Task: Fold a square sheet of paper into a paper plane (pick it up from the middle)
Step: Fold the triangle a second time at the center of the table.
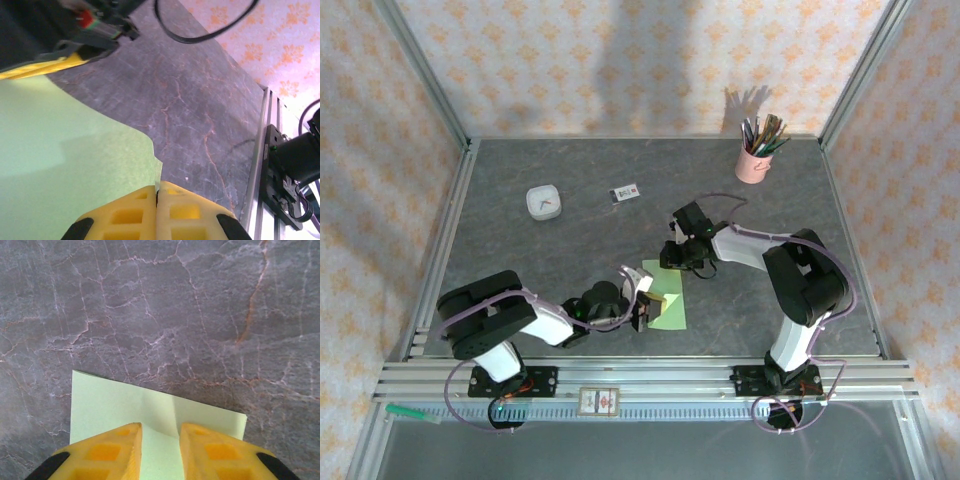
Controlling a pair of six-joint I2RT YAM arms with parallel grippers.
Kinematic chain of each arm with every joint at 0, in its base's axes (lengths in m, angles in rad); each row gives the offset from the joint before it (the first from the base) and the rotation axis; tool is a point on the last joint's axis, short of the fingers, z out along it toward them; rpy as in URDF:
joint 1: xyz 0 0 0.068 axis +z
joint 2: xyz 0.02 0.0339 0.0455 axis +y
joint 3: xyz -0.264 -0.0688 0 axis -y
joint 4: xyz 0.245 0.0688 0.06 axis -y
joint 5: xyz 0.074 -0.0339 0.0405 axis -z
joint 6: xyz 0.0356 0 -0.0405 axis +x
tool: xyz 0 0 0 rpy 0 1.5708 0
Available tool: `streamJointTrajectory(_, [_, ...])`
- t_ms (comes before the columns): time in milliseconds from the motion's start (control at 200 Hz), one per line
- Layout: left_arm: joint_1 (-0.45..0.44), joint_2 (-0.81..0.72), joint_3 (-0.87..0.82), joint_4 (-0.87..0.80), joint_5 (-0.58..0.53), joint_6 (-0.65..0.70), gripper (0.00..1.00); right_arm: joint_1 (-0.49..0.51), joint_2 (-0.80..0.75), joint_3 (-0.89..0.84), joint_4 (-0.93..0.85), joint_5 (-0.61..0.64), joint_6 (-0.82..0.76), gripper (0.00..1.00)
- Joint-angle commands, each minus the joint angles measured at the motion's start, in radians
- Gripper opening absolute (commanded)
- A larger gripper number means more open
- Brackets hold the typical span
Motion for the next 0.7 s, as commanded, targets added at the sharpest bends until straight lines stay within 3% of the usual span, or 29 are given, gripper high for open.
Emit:
streamJointTrajectory(0, [0.03,0.036,-0.031,0.117,0.04,-0.097,0.0,-0.006,0.028,-0.034,-0.01,0.037,-0.021,0.27])
streamJointTrajectory(200, [0.079,0.069,-0.065,0.181,0.066,-0.15,0.0,-0.006,0.037,-0.041,-0.017,0.052,-0.032,0.25])
streamJointTrajectory(696, [0.122,0.082,-0.041,0.035,0.064,-0.127,0.0,-0.006,0.058,-0.03,-0.02,0.059,-0.042,0.25])
